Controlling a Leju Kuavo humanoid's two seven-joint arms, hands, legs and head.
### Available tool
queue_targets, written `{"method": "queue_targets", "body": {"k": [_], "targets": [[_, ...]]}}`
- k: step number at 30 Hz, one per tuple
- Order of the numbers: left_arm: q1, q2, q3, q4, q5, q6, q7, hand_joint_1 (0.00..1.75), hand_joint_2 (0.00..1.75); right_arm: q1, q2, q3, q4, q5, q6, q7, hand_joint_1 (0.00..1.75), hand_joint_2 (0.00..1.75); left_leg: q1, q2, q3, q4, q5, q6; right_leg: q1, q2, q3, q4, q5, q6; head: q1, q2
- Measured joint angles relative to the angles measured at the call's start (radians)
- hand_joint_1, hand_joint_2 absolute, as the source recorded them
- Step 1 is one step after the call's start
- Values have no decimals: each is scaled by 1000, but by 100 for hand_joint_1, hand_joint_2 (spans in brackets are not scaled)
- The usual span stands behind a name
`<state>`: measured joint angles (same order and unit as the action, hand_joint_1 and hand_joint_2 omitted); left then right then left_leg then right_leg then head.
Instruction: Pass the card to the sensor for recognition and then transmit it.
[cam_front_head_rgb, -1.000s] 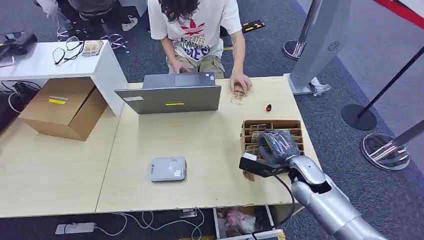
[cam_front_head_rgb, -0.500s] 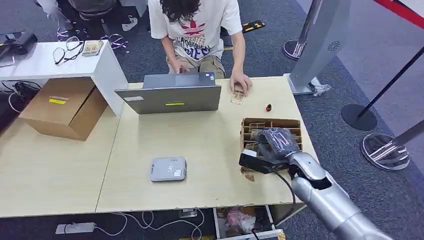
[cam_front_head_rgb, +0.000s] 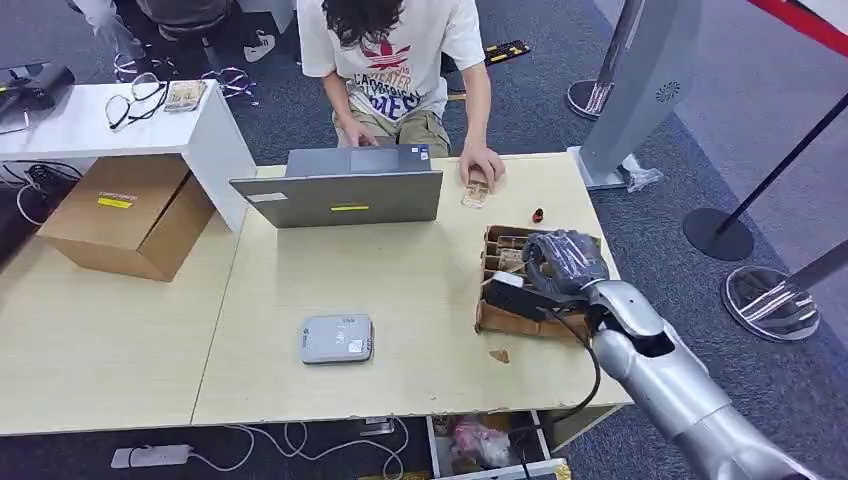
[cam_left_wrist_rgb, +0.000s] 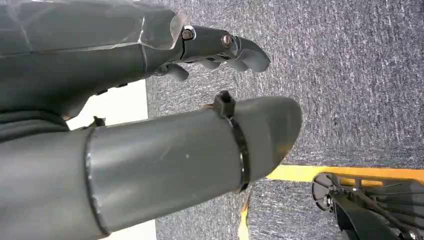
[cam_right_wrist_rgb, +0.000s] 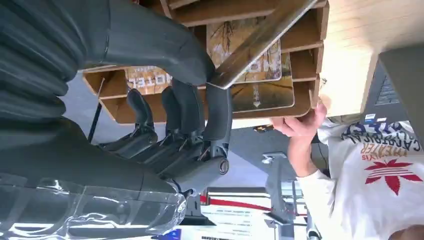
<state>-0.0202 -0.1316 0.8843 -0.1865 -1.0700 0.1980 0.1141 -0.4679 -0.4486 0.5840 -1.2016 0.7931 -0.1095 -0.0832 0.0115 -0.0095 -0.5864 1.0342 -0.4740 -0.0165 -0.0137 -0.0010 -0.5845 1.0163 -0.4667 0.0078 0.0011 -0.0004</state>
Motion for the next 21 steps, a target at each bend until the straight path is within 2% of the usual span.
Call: {"method": "queue_targets", "body": {"k": [5, 12, 21], "targets": [[0, 0, 0, 0, 0, 0, 0, 0, 0, -16, 0, -6, 3, -21, 17, -8, 134, 175, 0, 0, 0, 0, 0, 0, 0, 0, 0, 0, 0, 0, 0, 0], [0, 0, 1, 0, -1, 0, 0, 0, 0, -55, -11, -27, 32, -89, 53, -41, 140, 175, 0, 0, 0, 0, 0, 0, 0, 0, 0, 0, 0, 0, 0, 0], [0, 1, 1, 0, -9, -1, -2, 0, 0, -66, -15, -52, 54, -128, 52, -51, 140, 175, 0, 0, 0, 0, 0, 0, 0, 0, 0, 0, 0, 0, 0, 0]]}}
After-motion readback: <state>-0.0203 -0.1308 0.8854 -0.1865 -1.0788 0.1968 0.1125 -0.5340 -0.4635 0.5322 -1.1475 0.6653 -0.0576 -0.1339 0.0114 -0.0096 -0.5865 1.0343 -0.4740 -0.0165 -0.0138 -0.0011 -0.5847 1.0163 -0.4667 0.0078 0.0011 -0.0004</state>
